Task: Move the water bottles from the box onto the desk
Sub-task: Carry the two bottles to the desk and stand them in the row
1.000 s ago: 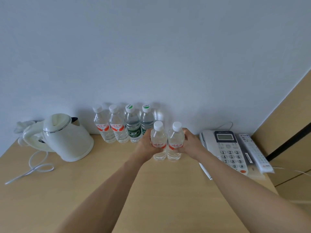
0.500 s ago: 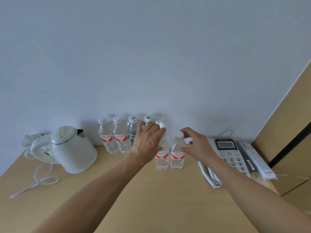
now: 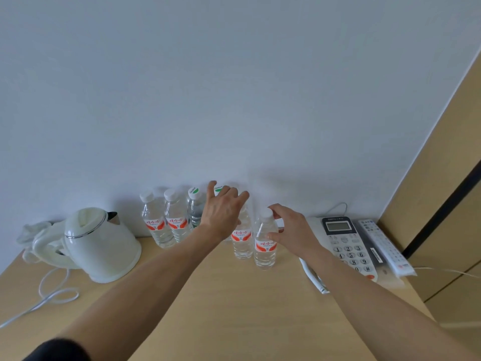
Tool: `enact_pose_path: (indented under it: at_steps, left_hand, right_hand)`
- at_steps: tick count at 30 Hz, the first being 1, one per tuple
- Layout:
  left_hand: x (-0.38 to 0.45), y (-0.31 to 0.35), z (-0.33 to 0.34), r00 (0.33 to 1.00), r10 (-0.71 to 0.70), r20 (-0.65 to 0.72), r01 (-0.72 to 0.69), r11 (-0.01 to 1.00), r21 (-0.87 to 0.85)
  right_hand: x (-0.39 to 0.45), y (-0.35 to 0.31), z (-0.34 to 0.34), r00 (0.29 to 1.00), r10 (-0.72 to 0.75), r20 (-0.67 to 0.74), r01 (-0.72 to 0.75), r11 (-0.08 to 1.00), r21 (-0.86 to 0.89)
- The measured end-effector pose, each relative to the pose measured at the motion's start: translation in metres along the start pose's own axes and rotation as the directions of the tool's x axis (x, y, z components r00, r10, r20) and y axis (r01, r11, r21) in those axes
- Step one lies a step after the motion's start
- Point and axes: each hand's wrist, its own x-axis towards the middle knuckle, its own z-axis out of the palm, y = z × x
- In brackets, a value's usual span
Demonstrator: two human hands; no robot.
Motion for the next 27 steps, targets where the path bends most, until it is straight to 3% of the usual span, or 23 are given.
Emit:
enact_pose_path:
  at_steps: [16, 27]
  left_hand:
    - [0.050, 0.000, 0.004, 0.996, -0.081, 0.046, 0.078, 0.995, 0.059]
    - [0.028, -0.013, 0.010, 0.993, 0.068, -0.094, -0.070, 0.997, -0.017]
  right_hand:
    - [0.000, 0.001, 0.003, 0.999, 0.032, -0.011, -0.032, 0.999, -0.002]
    - [0.004, -0.003, 0.005, 0.999, -0.001, -0.043, -0.001, 0.999, -0.044]
